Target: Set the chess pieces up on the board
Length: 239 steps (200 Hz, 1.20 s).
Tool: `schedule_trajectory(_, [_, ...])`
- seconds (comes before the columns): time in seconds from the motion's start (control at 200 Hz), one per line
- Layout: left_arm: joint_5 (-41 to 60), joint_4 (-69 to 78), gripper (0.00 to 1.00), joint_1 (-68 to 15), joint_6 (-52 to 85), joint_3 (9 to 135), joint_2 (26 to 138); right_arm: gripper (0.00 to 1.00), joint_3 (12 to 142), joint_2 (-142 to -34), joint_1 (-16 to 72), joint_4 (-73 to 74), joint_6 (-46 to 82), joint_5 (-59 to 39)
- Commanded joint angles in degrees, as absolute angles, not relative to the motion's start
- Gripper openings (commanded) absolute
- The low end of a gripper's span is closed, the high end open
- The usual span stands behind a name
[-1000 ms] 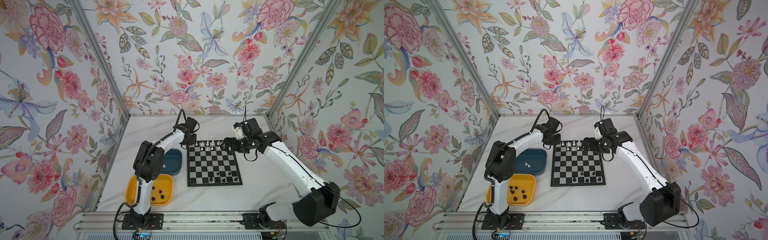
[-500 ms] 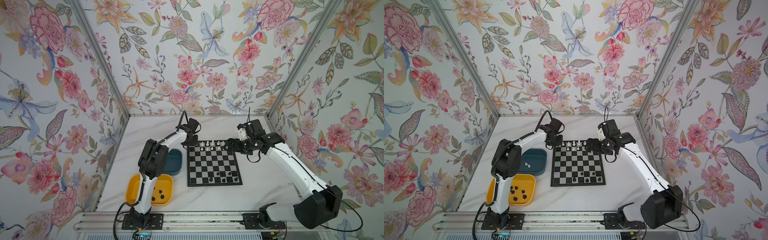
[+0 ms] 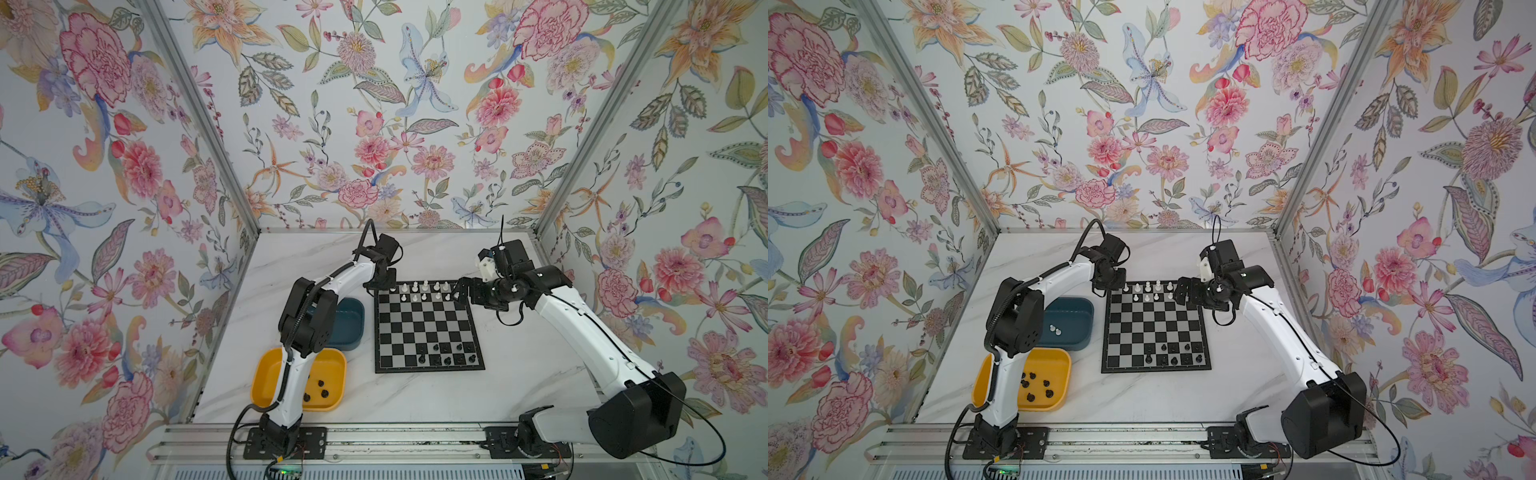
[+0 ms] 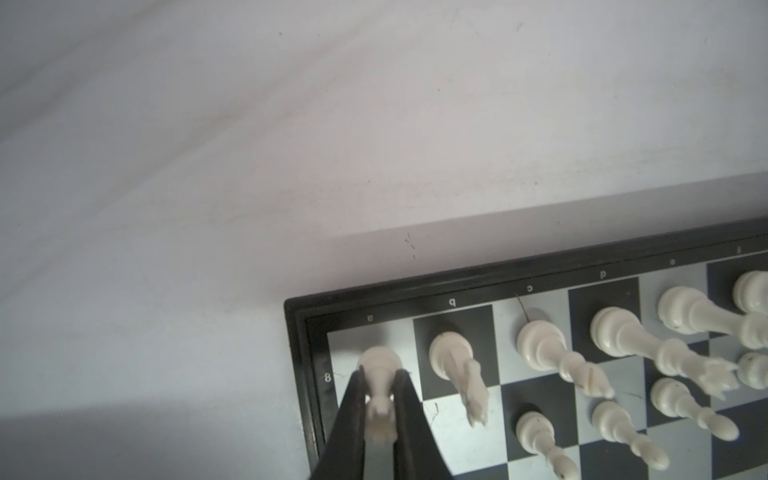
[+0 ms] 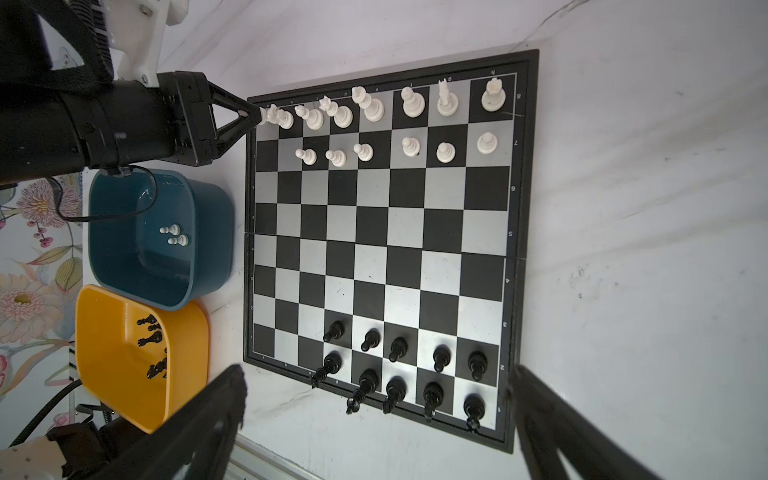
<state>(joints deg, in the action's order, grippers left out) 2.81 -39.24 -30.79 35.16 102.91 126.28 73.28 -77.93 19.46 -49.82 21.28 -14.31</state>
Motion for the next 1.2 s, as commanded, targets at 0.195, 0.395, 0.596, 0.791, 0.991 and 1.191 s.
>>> schedule_trajectory(0.195, [2.1, -40.7, 0.15, -31.3, 34.6, 102.0, 126.6, 0.99, 72.4, -77.0, 19.1, -50.2, 21.2, -14.3])
schedule_trajectory(0.395, [2.2, -40.7, 0.23, -31.3, 34.4, 101.8, 126.6, 0.99, 72.1, -76.8, 19.1, -50.2, 21.5, -14.2])
schedule_trajectory(0.596, [2.1, -40.7, 0.27, -31.3, 34.4, 101.9, 126.3, 0.99, 71.9, -76.5, 19.1, -50.1, 21.8, -14.1])
schedule_trajectory(0.791, [1.0, -41.3, 0.33, -31.2, 34.5, 103.0, 124.6, 0.99, 72.0, -76.4, 19.1, -50.1, 21.9, -14.1])
schedule_trajectory(0.991, [-0.2, -43.3, 0.37, -31.0, 34.2, 105.9, 122.2, 0.99, 72.4, -76.4, 19.1, -49.9, 21.8, -14.1])
schedule_trajectory(1.191, [-3.0, -46.2, 0.38, -30.1, 34.1, 106.8, 116.4, 0.99, 72.7, -76.5, 19.2, -49.2, 21.8, -14.3])
